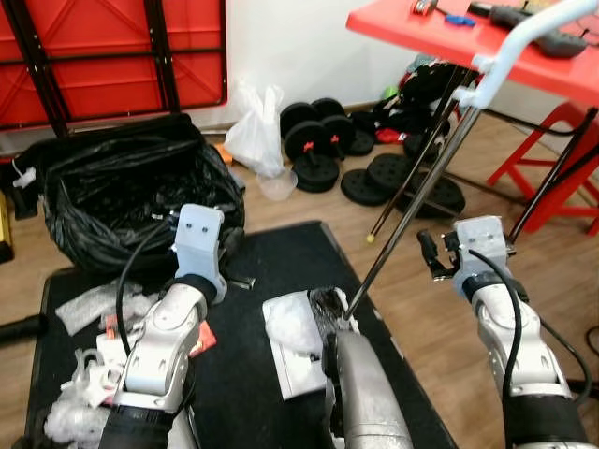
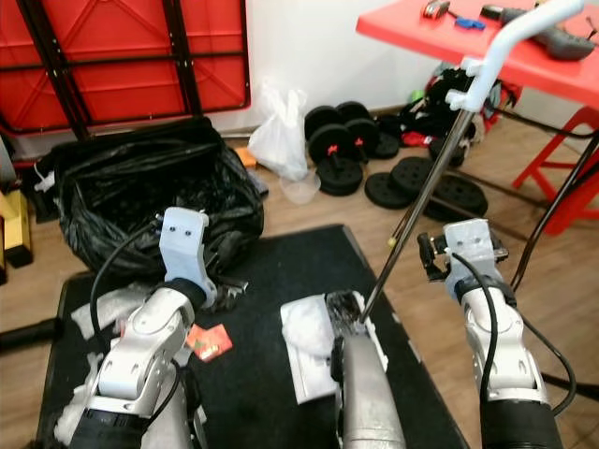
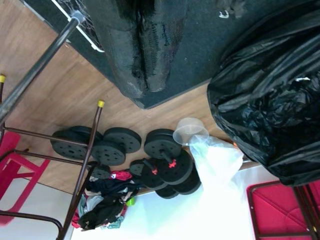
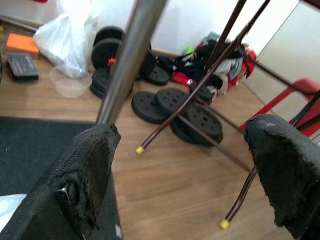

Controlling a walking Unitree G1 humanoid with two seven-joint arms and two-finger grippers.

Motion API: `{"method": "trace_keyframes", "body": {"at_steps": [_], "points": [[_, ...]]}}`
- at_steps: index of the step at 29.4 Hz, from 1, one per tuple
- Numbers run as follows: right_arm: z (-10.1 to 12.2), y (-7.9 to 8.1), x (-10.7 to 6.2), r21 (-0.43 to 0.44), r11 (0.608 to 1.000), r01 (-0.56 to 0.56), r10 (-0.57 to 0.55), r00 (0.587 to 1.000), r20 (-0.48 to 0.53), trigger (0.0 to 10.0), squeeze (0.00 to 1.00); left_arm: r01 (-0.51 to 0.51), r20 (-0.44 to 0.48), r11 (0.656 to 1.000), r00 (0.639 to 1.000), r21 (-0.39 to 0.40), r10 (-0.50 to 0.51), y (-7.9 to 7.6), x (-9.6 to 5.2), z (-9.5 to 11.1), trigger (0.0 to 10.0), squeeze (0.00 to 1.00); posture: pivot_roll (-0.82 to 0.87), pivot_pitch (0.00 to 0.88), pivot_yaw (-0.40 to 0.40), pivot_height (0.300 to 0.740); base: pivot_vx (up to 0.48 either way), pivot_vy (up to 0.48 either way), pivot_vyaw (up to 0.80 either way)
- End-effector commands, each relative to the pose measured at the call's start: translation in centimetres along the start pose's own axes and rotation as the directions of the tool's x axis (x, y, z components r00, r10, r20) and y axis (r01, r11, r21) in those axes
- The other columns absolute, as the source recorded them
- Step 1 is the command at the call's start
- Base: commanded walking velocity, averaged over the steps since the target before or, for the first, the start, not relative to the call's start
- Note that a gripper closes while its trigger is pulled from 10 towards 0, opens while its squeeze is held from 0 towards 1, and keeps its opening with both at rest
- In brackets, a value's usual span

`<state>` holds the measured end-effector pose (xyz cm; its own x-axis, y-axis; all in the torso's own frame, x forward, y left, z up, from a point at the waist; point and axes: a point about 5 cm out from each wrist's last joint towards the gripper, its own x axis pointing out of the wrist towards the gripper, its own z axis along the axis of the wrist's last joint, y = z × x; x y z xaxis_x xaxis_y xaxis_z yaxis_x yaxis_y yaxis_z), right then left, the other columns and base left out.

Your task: Sweep floor

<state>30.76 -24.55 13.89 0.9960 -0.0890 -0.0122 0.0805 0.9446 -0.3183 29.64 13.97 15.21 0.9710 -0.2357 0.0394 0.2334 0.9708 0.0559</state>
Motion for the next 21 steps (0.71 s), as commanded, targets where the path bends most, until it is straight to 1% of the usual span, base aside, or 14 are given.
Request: {"method": "trace_keyframes", "body": {"at_steps": [1,3,4,6,7,9,10,11,12,13,14,16,19,21], "points": [[0.4,-0.1,0.3,0.051,0.999,-0.003,0.002,1.0,0.025,10.0,0.0,0.034,-0.009,0.999,0.999,-0.018,-0.035,-0.4,-0.1,-0.2,10.0,0.0,-0.16,0.131,-0.098,0.435,0.0,0.0,0.0],[0.7,-0.1,0.6,0.099,0.995,-0.008,0.005,0.999,0.035,10.0,0.0,0.035,-0.008,0.999,0.999,-0.019,-0.035,-0.4,-0.1,-0.2,10.0,0.0,-0.16,0.13,-0.099,0.425,0.0,0.0,0.0],[0.7,-0.1,0.6,0.099,0.995,-0.008,0.005,0.999,0.035,10.0,0.0,0.035,-0.008,0.999,0.999,-0.019,-0.035,-0.4,-0.1,-0.2,10.0,0.0,-0.16,0.13,-0.099,0.425,0.0,0.0,0.0],[0.8,-0.2,0.7,0.151,0.988,-0.004,-0.001,1.0,0.031,10.0,0.0,0.036,-0.008,0.999,0.999,-0.019,-0.036,-0.4,-0.1,-0.2,10.0,0.0,-0.16,0.126,-0.1,0.415,0.0,0.0,0.0],[0.5,-0.3,0.8,0.228,0.974,-0.002,-0.001,1.0,0.011,10.0,0.0,0.037,-0.008,0.999,0.999,-0.018,-0.037,-0.4,-0.1,-0.2,10.0,0.0,-0.16,0.122,-0.099,0.41,0.0,0.0,0.0],[0.5,-0.3,0.8,0.228,0.974,-0.002,-0.001,1.0,0.011,10.0,0.0,0.037,-0.008,0.999,0.999,-0.018,-0.037,-0.4,-0.1,-0.2,10.0,0.0,-0.16,0.122,-0.099,0.41,0.0,0.0,0.0],[0.3,-0.3,0.9,0.282,0.959,-0.001,0.002,1.0,-0.002,10.0,0.0,0.037,-0.009,0.999,0.999,-0.018,-0.037,-0.4,-0.1,-0.2,10.0,0.0,-0.16,0.122,-0.099,0.405,0.0,0.0,0.0],[-0.2,-0.2,1.0,0.39,0.921,0.008,0.006,0.999,-0.034,10.0,0.0,0.037,-0.01,0.999,0.999,-0.018,-0.037,-0.5,-0.1,-0.3,10.0,0.0,-0.16,0.119,-0.097,0.4,0.0,0.0,0.0],[-0.2,-0.2,1.0,0.39,0.921,0.008,0.006,0.999,-0.034,10.0,0.0,0.037,-0.01,0.999,0.999,-0.018,-0.037,-0.5,-0.1,-0.3,10.0,0.0,-0.16,0.119,-0.097,0.4,0.0,0.0,0.0],[-0.6,-0.1,1.0,0.441,0.898,0.011,0.013,0.999,-0.053,10.0,0.0,0.038,-0.011,0.999,0.999,-0.017,-0.038,-0.5,-0.1,-0.3,10.0,0.0,-0.16,0.118,-0.098,0.395,0.0,0.0,0.0],[-0.9,0.1,1.1,0.459,0.888,0.013,0.018,0.998,-0.064,10.0,0.0,0.039,-0.011,0.999,0.999,-0.017,-0.039,-0.5,-0.1,-0.3,10.0,0.0,-0.15,0.118,-0.099,0.39,0.0,0.0,0.0],[-1.1,0.2,1.1,0.466,0.885,0.014,0.021,0.997,-0.068,10.0,0.0,0.04,-0.011,0.999,0.999,-0.017,-0.04,-0.6,-0.2,-0.3,10.0,0.0,-0.15,0.118,-0.099,0.385,0.0,0.0,0.0],[-1.1,0.2,1.4,0.441,0.898,0.003,0.028,0.998,-0.063,10.0,0.0,0.04,-0.012,0.999,0.999,-0.018,-0.04,-0.6,-0.3,-0.3,10.0,0.0,-0.15,0.119,-0.103,0.37,0.0,0.0,0.0],[-1.0,0.3,1.5,0.437,0.899,-0.005,0.036,0.997,-0.062,10.0,0.0,0.04,-0.012,0.999,0.999,-0.019,-0.04,-0.6,-0.3,-0.3,10.0,0.0,-0.15,0.119,-0.103,0.365,0.0,0.0,0.0]]}}
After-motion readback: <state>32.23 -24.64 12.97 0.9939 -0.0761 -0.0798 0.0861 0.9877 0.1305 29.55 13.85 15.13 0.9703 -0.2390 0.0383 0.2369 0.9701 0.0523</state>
